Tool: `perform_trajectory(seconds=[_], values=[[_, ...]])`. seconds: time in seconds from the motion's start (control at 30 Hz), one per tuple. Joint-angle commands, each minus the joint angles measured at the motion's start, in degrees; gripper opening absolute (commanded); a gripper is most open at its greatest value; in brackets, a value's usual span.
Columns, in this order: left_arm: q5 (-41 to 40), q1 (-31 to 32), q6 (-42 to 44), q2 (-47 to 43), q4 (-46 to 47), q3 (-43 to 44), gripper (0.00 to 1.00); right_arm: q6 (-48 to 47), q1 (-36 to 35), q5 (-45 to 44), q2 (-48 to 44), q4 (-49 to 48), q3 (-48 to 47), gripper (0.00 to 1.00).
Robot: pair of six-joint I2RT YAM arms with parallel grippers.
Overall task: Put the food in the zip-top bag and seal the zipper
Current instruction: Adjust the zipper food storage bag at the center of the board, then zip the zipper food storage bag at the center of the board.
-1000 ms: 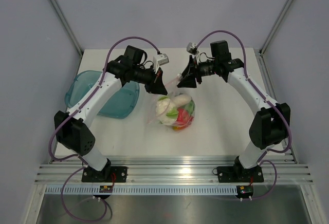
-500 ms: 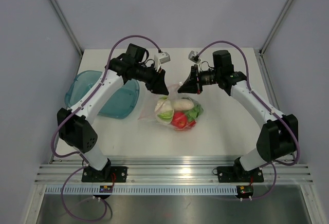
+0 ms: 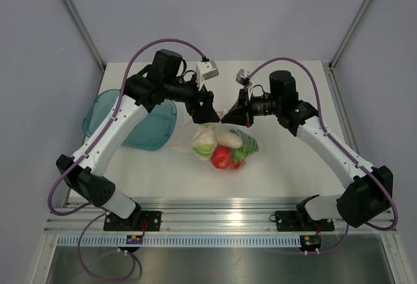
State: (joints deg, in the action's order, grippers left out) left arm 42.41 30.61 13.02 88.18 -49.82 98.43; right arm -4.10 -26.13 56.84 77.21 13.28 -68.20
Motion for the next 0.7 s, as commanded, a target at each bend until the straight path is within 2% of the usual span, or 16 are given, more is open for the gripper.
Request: perform_trajectory(seconds=[0.0, 0.23, 0.53, 0.67], values=[[4.8, 1.6, 4.8, -1.5, -1.0, 3.2, 0.85, 0.6, -0.6, -0.4, -1.5, -3.0, -0.7, 0.0], [6.5, 3.8, 7.6, 1.5, -5.6, 6.3, 0.71, 0.7, -1.0, -0.6, -1.6, -3.0, -1.1, 0.0], [6.6, 4.2, 4.2, 3.2, -0.6, 6.1, 0.69, 0.3, -1.8, -0.5, -1.7, -2.2, -1.7, 0.0], [8.6, 4.4, 2.4, 3.8, 1.5, 5.9, 0.53, 0.0, -1.9, -0.6, -1.7, -1.6, -1.8, 0.0]])
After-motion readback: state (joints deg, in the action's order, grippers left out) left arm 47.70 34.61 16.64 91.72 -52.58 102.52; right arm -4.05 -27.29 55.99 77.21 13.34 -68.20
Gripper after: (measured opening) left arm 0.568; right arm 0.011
